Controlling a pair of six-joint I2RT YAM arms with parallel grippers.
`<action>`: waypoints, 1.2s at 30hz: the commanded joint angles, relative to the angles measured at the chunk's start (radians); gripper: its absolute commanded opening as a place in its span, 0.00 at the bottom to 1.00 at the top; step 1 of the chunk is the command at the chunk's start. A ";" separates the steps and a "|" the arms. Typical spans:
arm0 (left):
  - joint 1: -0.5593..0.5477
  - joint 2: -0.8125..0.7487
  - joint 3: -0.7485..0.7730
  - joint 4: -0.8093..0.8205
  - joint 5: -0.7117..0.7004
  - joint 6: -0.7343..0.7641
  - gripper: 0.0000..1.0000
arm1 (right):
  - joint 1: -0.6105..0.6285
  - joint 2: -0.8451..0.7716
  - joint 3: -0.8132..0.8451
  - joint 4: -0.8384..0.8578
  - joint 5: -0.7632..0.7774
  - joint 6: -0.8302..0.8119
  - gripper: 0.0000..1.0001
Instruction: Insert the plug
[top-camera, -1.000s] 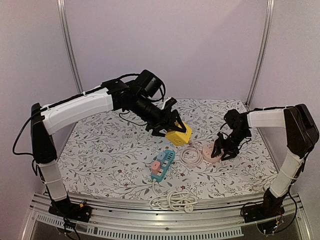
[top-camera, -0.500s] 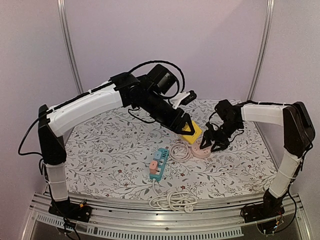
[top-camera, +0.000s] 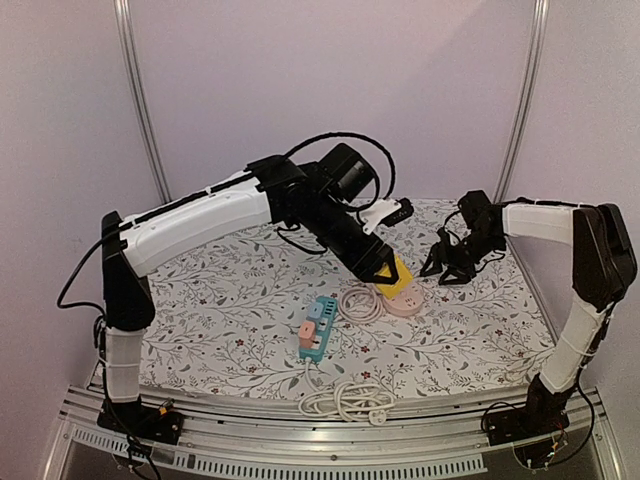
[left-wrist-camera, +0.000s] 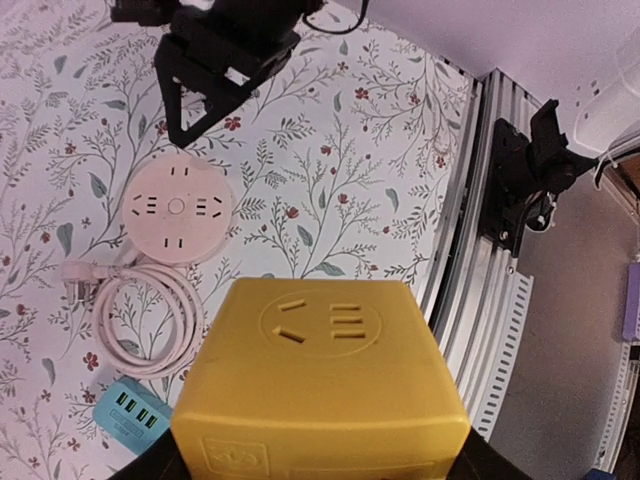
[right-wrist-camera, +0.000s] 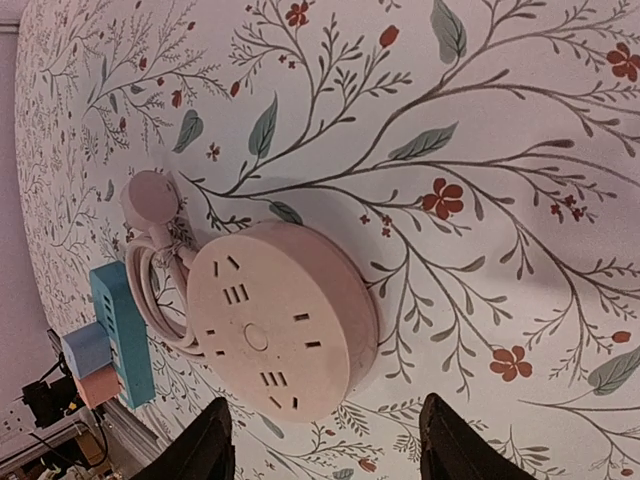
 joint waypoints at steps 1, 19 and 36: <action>-0.036 -0.003 0.021 -0.004 -0.007 0.050 0.00 | 0.007 0.087 0.015 0.067 -0.051 -0.026 0.61; -0.065 -0.021 -0.021 -0.029 -0.038 0.087 0.00 | 0.116 0.223 0.023 0.113 -0.118 -0.095 0.52; -0.054 0.099 0.079 -0.229 -0.167 0.301 0.00 | 0.236 0.233 0.149 -0.006 -0.051 -0.078 0.49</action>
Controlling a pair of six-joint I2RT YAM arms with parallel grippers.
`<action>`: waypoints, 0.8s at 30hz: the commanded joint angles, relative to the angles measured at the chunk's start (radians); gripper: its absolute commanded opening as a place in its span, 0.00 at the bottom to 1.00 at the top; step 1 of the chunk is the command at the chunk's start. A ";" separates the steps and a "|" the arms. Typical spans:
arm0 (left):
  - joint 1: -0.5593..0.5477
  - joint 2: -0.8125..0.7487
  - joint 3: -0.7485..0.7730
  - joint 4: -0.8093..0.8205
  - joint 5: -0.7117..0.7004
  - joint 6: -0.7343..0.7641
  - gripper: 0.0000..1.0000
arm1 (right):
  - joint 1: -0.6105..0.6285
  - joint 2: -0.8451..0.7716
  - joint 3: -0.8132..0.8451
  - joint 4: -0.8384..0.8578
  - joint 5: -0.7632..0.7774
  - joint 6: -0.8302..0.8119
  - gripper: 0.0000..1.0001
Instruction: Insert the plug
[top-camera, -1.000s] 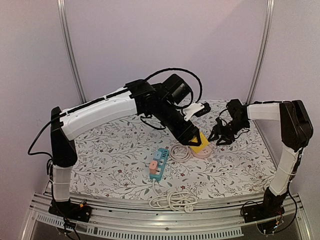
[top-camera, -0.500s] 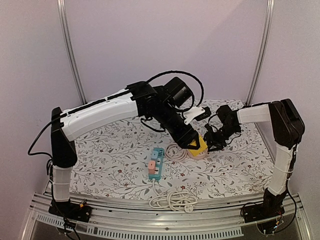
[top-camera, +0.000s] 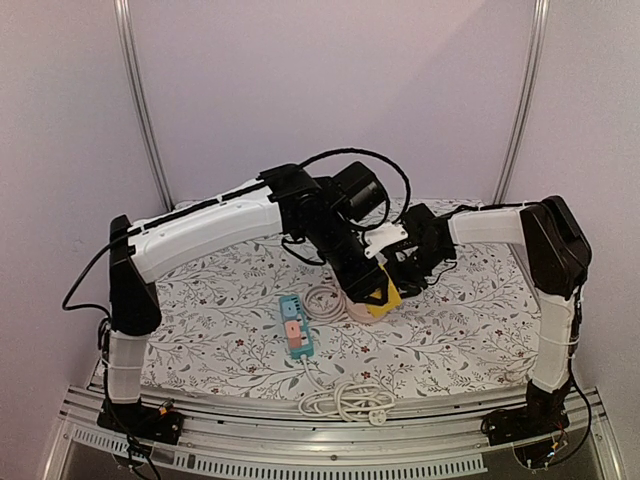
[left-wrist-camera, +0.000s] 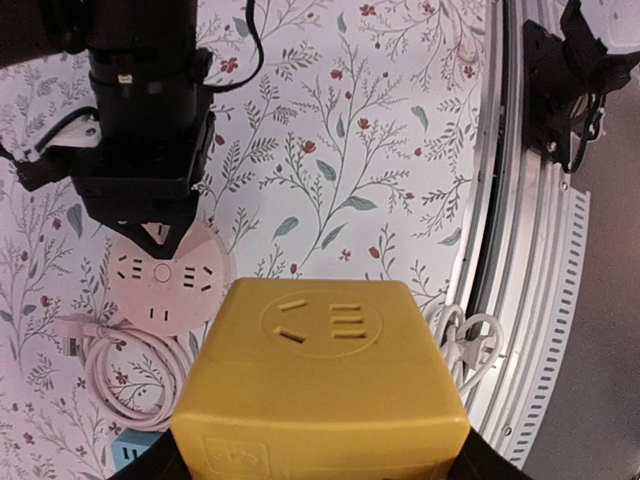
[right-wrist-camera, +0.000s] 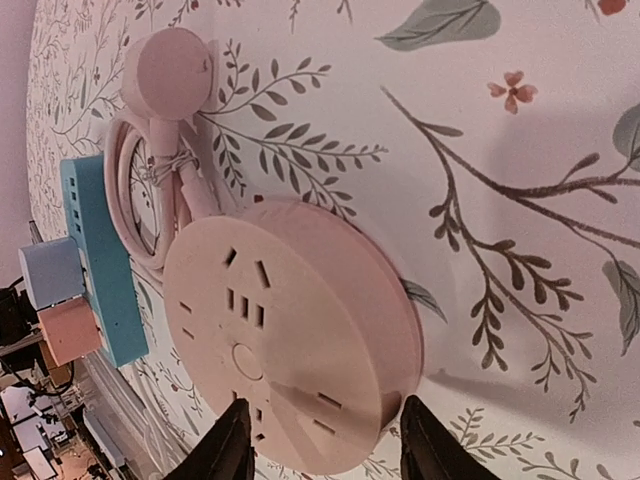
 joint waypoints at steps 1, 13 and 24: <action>0.003 0.086 0.080 -0.122 -0.083 0.154 0.00 | -0.021 -0.072 -0.036 -0.081 0.056 0.003 0.49; 0.061 0.215 0.215 -0.185 -0.137 0.443 0.04 | -0.135 -0.412 -0.235 -0.193 0.150 0.017 0.49; 0.085 0.356 0.296 -0.131 -0.082 0.532 0.01 | -0.134 -0.534 -0.325 -0.186 0.149 0.111 0.48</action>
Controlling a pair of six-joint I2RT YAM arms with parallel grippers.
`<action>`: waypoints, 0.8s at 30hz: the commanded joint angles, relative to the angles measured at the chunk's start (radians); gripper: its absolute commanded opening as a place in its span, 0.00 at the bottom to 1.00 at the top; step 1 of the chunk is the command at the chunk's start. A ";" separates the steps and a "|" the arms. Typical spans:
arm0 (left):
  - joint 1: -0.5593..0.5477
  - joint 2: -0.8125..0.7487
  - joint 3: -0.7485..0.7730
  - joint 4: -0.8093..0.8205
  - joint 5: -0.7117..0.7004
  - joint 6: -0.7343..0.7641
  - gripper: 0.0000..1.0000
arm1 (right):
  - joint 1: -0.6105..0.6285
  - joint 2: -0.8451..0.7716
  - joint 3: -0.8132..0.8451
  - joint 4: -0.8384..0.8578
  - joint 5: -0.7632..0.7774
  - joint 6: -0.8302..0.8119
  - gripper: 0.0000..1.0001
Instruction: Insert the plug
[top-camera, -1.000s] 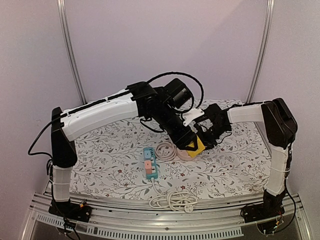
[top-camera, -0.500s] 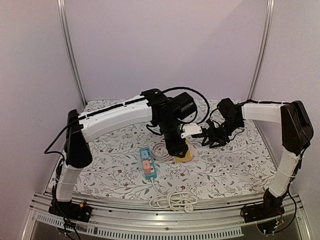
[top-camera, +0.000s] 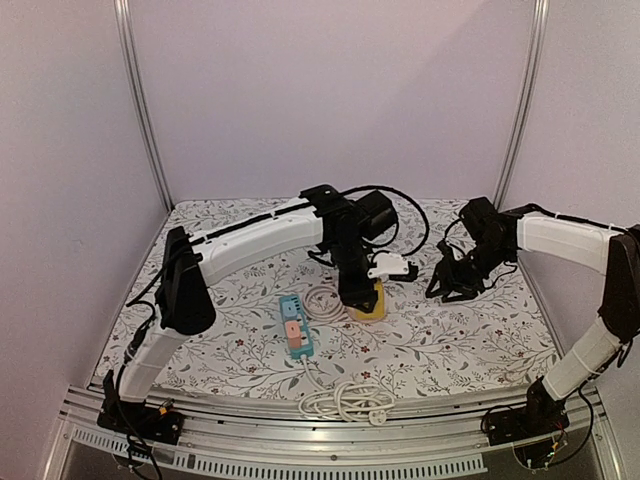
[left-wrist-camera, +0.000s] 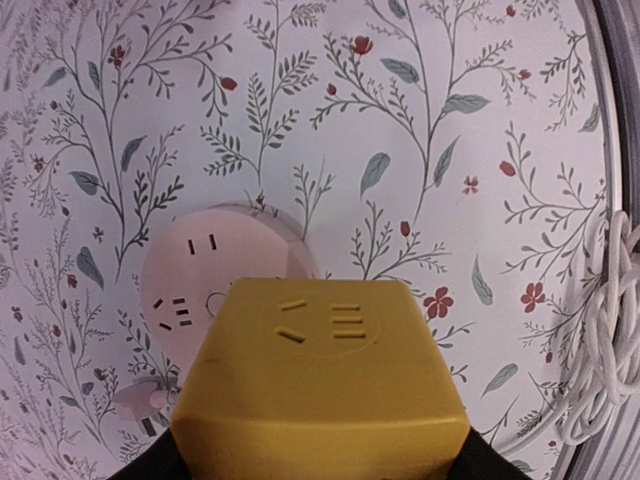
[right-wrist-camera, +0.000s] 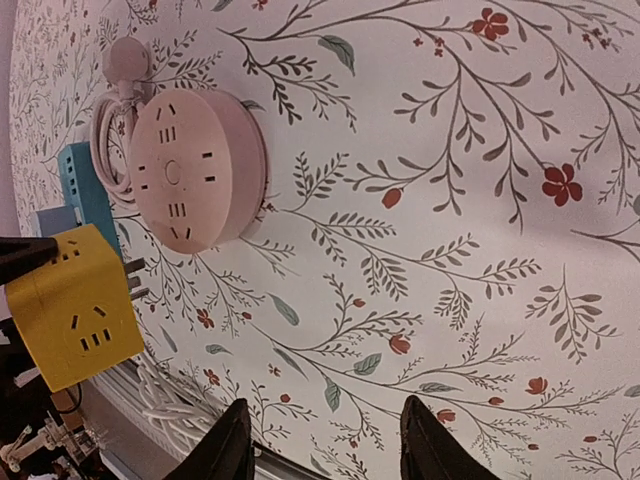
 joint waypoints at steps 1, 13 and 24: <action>0.018 0.049 0.036 0.023 0.008 0.049 0.01 | 0.002 -0.056 -0.019 -0.008 0.018 0.041 0.48; 0.026 0.080 0.043 0.085 -0.020 -0.016 0.00 | 0.002 -0.082 -0.059 0.004 0.025 0.042 0.48; 0.025 0.102 0.041 0.073 -0.009 -0.038 0.00 | 0.002 -0.062 -0.072 0.018 0.019 0.028 0.48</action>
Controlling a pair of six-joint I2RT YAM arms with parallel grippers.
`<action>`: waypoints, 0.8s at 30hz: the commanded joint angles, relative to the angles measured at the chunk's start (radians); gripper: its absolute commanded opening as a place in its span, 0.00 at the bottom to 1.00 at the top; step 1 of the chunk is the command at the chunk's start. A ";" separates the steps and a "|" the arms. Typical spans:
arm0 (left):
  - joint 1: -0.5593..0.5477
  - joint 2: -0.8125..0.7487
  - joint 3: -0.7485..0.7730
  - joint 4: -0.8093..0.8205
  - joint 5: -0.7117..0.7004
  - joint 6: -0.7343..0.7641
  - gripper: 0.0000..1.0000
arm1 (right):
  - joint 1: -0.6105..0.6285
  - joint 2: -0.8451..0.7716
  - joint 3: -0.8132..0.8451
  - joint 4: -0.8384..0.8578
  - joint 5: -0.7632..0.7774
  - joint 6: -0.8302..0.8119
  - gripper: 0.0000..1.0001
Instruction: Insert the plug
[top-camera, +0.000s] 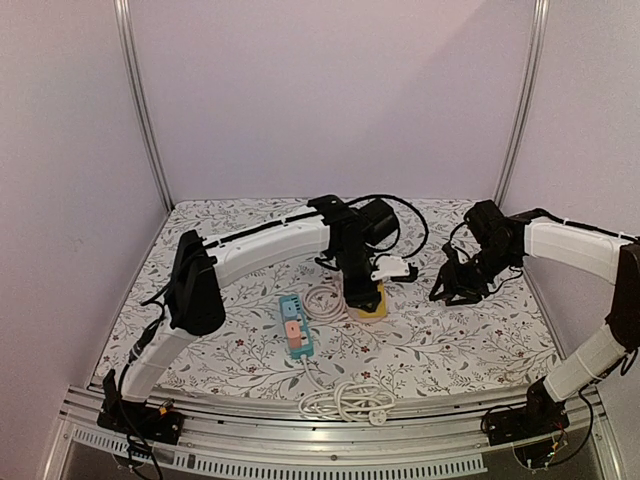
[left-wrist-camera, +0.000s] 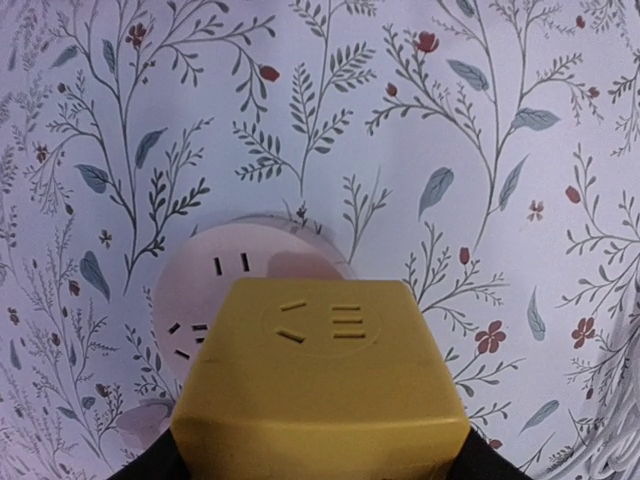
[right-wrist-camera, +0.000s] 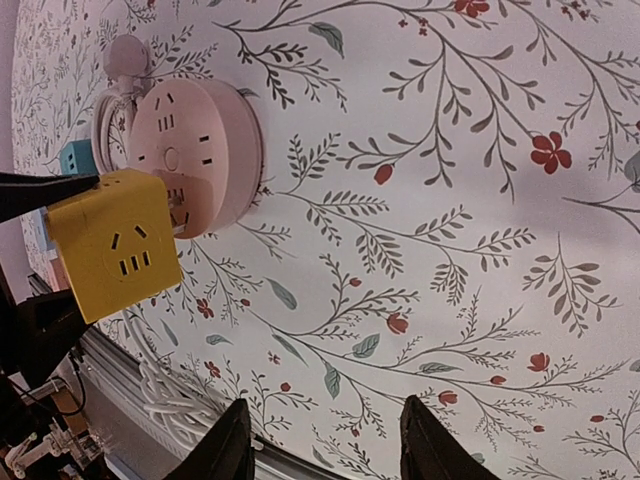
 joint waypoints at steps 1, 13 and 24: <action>0.010 0.019 0.019 -0.007 0.031 -0.022 0.00 | 0.002 0.011 -0.020 0.013 0.010 -0.011 0.48; 0.020 -0.051 -0.121 -0.147 -0.046 -0.078 0.00 | 0.002 0.030 -0.030 0.034 0.012 -0.016 0.48; 0.031 -0.111 -0.170 -0.190 -0.067 -0.085 0.00 | 0.002 0.034 -0.029 0.045 0.008 -0.014 0.48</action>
